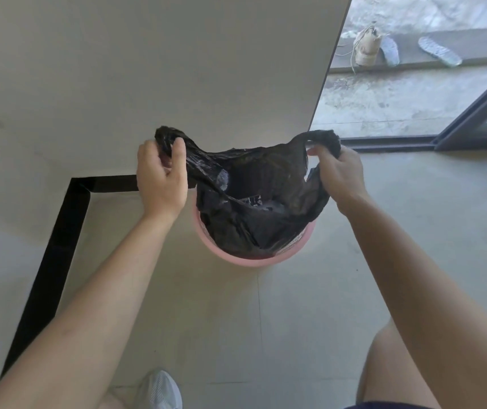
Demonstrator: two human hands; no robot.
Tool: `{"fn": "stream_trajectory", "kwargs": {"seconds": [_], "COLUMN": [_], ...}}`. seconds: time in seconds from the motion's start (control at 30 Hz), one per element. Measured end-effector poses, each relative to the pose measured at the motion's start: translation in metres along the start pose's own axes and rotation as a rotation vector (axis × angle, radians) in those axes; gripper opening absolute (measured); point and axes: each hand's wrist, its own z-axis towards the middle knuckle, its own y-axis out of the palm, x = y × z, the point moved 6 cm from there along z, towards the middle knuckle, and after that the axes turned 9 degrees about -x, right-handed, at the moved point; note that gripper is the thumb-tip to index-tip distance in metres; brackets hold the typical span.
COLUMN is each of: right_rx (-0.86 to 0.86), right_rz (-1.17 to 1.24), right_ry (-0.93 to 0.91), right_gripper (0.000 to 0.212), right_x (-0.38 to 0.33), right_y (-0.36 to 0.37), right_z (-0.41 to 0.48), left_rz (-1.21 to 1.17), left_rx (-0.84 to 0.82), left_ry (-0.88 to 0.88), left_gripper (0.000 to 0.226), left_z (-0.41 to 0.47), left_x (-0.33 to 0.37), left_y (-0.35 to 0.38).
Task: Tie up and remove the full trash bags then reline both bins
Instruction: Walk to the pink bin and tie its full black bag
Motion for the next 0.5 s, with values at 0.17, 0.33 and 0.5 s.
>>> {"fn": "stream_trajectory", "kwargs": {"seconds": [0.17,0.33,0.5], "right_rx": [0.023,-0.061,-0.163], "right_rz": [0.146,-0.024,-0.510], "right_ry": [-0.071,-0.067,-0.092], "right_gripper": [0.066,0.114,0.096], "right_x": [0.008,0.080,0.116], "right_y": [0.012,0.029,0.045], "right_z": [-0.011,-0.047,-0.023], "left_rz": [-0.084,-0.049,-0.159], "left_rx": [-0.162,-0.507,-0.517], "left_ry": [-0.085,-0.198,-0.144], "left_gripper": [0.096,0.133,0.135], "left_z": [-0.014,-0.024,-0.004], "left_x": [-0.028,-0.057,-0.031], "left_y": [0.012,0.054,0.078]}}
